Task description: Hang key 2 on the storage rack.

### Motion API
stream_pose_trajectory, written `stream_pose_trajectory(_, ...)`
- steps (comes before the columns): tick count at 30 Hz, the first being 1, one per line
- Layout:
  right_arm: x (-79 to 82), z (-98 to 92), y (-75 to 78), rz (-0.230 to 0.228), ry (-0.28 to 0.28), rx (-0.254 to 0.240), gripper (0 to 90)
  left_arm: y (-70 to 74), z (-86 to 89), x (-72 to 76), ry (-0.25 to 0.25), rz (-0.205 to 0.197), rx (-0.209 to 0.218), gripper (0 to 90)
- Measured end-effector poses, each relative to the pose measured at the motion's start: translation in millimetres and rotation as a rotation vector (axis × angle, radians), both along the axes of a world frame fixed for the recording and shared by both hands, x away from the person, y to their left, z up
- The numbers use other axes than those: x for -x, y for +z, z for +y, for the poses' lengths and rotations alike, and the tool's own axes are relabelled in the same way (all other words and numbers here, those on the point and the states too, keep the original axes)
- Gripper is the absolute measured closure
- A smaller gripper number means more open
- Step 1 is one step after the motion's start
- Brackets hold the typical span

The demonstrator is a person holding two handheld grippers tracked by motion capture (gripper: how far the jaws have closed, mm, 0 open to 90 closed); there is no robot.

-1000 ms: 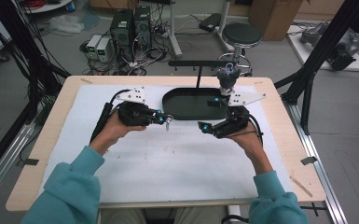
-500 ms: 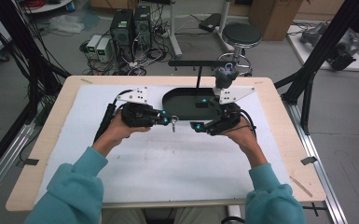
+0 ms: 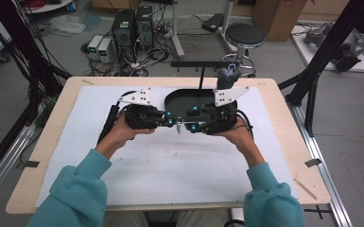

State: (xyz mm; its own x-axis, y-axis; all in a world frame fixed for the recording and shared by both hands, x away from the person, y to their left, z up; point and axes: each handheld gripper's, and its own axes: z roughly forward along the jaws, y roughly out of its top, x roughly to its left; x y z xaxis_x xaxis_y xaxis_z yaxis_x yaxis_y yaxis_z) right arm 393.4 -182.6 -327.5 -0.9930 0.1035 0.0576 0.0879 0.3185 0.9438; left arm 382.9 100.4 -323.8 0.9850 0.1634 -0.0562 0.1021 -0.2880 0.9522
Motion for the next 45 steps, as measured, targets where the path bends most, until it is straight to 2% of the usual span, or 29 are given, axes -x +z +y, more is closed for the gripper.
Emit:
stream_pose_trajectory(3, 0.3, 1.6, 0.1, 0.004, 0.016, 0.002, 56.4, -0.3, -0.7, 0.4, -0.002, 0.001, 0.002, 88.2)
stream_pose_trajectory(7, 0.1, 4.1, -0.4, -0.008, 0.024, 0.007, 59.5, 0.0, -1.1, 0.7, -0.011, -0.008, -0.007, 88.2)
stream_pose_trajectory(9, 1.1, 4.8, -0.5, 0.006, 0.029, 0.014, 62.3, -0.2, -1.5, 1.2, -0.010, -0.005, -0.001, 88.2)
stream_pose_trajectory(12, 1.0, 6.1, -0.5, -0.013, 0.036, 0.007, 66.6, -0.4, -1.7, 1.4, -0.019, -0.006, -0.004, 88.2)
stream_pose_trajectory(13, 1.7, 6.1, -0.3, -0.006, 0.035, 0.012, 68.5, -0.4, -1.8, 1.5, -0.018, -0.007, -0.005, 88.2)
stream_pose_trajectory(14, 1.2, 6.4, -0.2, -0.020, 0.030, 0.007, 70.9, -0.4, -2.0, 1.8, -0.017, -0.005, -0.001, 88.2)
stream_pose_trajectory(20, 2.7, 6.9, 0.1, -0.008, 0.042, 0.017, 73.7, 0.1, -0.9, 1.4, -0.021, -0.008, 0.001, 88.2)
stream_pose_trajectory(25, 2.3, 7.7, 0.1, -0.027, 0.044, 0.008, 79.3, 0.0, -0.8, 1.7, -0.023, -0.007, -0.006, 88.2)
stream_pose_trajectory(30, 3.3, 6.9, 1.0, -0.032, 0.043, 0.020, 85.6, -0.2, -1.5, 2.3, -0.035, -0.014, -0.006, 88.2)
stream_pose_trajectory(33, 2.6, 7.2, 1.0, -0.038, 0.038, 0.008, 84.1, -0.2, -1.2, 1.6, -0.035, -0.013, 0.003, 88.2)
stream_pose_trajectory(38, 2.9, 7.2, 0.9, -0.036, 0.039, 0.017, 86.4, -0.2, -1.3, 1.6, -0.037, -0.024, -0.008, 88.2)
stream_pose_trajectory(39, 3.3, 7.0, 1.0, -0.029, 0.036, 0.020, 86.4, -0.2, -1.2, 1.4, -0.037, -0.025, -0.002, 88.2)
stream_pose_trajectory(40, 2.6, 7.0, 1.3, -0.040, 0.034, 0.015, 86.4, -0.3, -1.2, 1.2, -0.037, -0.022, 0.004, 88.2)
stream_pose_trajectory(44, 2.4, 7.2, 0.8, -0.031, 0.034, 0.013, 86.8, -0.7, -1.3, 0.9, -0.039, -0.024, -0.001, 88.2)
stream_pose_trajectory(45, 3.4, 7.0, 0.6, -0.011, 0.032, 0.020, 86.7, -1.0, -1.6, 0.9, -0.037, -0.023, 0.004, 88.2)
